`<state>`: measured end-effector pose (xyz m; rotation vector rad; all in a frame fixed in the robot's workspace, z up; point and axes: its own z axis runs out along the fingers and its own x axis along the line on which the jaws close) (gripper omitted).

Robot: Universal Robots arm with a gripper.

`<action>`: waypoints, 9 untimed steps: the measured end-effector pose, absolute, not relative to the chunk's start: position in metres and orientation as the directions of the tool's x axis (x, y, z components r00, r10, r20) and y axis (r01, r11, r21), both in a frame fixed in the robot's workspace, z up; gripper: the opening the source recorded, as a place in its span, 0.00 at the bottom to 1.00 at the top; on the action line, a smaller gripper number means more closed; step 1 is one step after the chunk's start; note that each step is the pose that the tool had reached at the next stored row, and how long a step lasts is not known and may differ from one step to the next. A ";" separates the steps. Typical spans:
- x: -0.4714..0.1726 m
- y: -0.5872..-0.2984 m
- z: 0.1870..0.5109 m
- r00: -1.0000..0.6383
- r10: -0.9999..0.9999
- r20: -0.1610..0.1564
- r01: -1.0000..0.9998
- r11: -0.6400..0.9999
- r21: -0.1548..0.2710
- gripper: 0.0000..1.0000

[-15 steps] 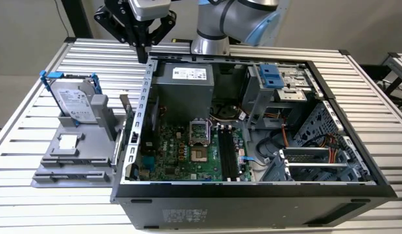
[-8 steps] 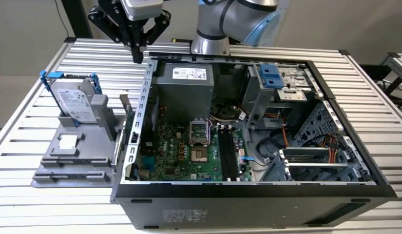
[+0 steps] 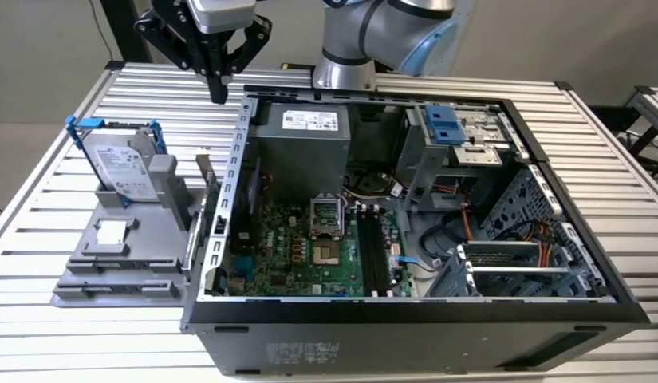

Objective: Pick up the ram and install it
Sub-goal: 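Reach for the ram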

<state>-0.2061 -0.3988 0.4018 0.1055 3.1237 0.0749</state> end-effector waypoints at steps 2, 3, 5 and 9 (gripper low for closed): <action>-0.208 -0.399 0.402 -0.998 0.068 -0.014 0.067 0.997 0.048 0.00; -0.209 -0.399 0.402 -0.998 0.068 -0.014 0.067 0.997 0.048 0.00; -0.210 -0.399 0.402 -0.998 0.068 -0.014 0.067 0.997 0.048 0.00; -0.215 -0.399 0.402 -0.998 0.068 -0.014 0.067 0.997 0.048 0.00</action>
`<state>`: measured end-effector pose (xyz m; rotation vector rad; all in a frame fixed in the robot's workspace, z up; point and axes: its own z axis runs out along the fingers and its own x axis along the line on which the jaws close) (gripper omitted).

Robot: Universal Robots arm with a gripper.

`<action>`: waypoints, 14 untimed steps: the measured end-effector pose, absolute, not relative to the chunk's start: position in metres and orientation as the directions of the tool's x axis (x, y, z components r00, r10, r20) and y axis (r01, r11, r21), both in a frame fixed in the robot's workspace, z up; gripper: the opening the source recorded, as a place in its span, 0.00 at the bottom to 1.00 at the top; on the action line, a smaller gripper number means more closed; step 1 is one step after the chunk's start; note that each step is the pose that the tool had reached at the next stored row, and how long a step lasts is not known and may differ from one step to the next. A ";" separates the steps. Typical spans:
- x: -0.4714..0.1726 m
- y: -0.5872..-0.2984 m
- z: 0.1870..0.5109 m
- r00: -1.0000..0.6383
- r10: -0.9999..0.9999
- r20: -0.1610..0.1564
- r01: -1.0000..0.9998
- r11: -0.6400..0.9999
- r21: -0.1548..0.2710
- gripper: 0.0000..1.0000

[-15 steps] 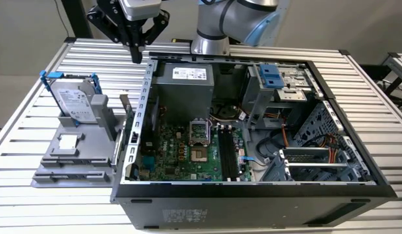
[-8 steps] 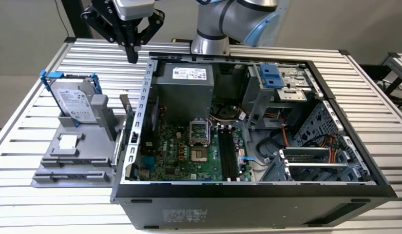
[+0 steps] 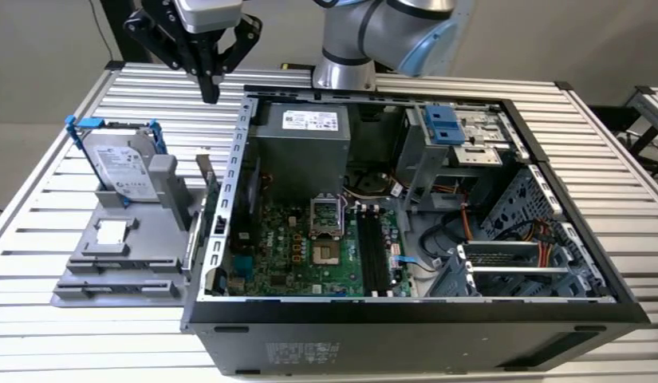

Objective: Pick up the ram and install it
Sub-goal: 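Reach for the ram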

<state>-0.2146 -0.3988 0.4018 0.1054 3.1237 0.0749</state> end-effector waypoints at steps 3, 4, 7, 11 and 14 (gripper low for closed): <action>-0.218 -0.399 0.402 -0.998 0.068 -0.014 0.067 0.997 0.048 0.00; -0.219 -0.399 0.402 -0.998 0.068 -0.014 0.067 0.997 0.048 0.00; -0.223 -0.399 0.402 -0.998 0.068 -0.014 0.067 0.997 0.048 0.00; -0.229 -0.399 0.402 -0.998 0.068 -0.014 0.067 0.997 0.048 0.00; -0.235 -0.399 0.402 -0.998 0.068 -0.014 0.067 0.997 0.048 0.00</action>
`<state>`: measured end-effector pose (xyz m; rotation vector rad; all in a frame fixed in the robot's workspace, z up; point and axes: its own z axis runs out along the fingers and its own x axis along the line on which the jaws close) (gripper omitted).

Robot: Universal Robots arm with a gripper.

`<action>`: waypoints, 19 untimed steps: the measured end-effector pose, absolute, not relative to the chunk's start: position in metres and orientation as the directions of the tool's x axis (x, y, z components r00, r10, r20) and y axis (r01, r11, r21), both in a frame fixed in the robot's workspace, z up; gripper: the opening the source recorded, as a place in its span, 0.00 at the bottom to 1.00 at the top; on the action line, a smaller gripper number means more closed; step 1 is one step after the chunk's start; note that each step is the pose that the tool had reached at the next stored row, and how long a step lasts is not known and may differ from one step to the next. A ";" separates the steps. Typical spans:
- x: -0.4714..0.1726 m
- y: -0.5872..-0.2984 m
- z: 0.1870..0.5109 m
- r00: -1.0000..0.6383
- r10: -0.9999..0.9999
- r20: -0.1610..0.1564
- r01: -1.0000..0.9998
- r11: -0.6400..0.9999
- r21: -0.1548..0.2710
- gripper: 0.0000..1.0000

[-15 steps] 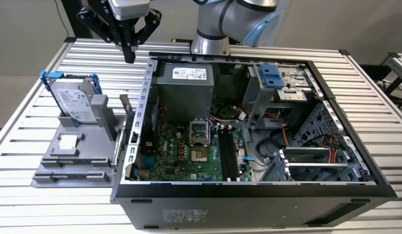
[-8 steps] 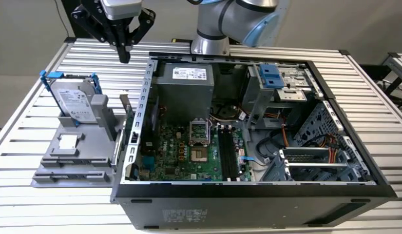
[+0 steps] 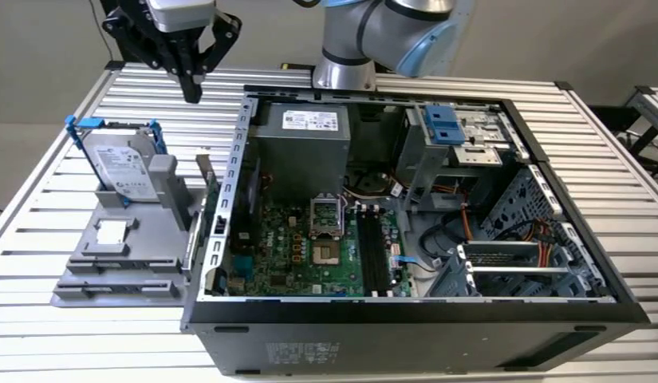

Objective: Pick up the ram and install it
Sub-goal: 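Reach for the ram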

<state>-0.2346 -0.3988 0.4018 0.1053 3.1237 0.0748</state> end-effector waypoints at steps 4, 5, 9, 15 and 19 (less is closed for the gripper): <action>-0.243 -0.399 0.402 -0.998 0.068 -0.014 0.067 0.997 0.048 0.00; -0.245 -0.399 0.402 -0.998 0.068 -0.014 0.067 0.997 0.048 0.00; -0.253 -0.399 0.402 -0.998 0.068 -0.014 0.067 0.997 0.048 0.00; -0.263 -0.399 0.402 -0.998 0.068 -0.014 0.067 0.997 0.048 0.00; -0.270 -0.399 0.402 -0.998 0.068 -0.013 0.067 0.997 0.048 0.00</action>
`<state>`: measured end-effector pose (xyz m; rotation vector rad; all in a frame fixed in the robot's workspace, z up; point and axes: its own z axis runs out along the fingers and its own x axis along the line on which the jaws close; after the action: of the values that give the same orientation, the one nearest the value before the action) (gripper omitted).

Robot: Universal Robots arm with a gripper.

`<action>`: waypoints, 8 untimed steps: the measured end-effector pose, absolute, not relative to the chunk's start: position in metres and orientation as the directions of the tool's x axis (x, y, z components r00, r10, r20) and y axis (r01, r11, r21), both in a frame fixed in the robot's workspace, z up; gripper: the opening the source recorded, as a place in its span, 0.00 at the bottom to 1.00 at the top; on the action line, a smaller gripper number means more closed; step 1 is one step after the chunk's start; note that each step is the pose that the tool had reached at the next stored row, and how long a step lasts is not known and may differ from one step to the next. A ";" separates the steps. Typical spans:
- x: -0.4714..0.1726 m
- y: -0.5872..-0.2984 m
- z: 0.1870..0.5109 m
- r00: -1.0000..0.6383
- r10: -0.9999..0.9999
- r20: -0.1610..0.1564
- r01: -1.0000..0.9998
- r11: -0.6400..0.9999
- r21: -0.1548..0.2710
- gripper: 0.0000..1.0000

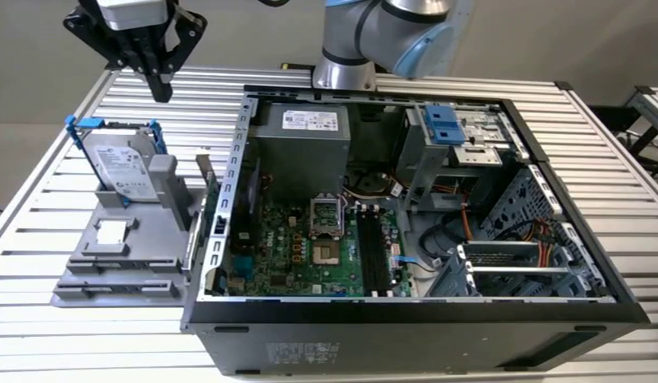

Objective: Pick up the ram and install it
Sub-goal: 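Reach for the ram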

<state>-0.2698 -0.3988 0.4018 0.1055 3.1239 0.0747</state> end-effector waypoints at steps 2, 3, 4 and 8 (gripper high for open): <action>-0.273 -0.399 0.402 -0.998 0.068 -0.013 0.067 0.997 0.048 0.00; -0.275 -0.399 0.402 -0.998 0.068 -0.013 0.067 0.997 0.048 0.00; -0.276 -0.399 0.402 -0.998 0.068 -0.013 0.067 0.997 0.048 0.00; -0.280 -0.399 0.402 -0.998 0.068 -0.013 0.067 0.997 0.048 0.00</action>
<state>-0.2801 -0.3988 0.4017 0.1055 3.1244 0.0748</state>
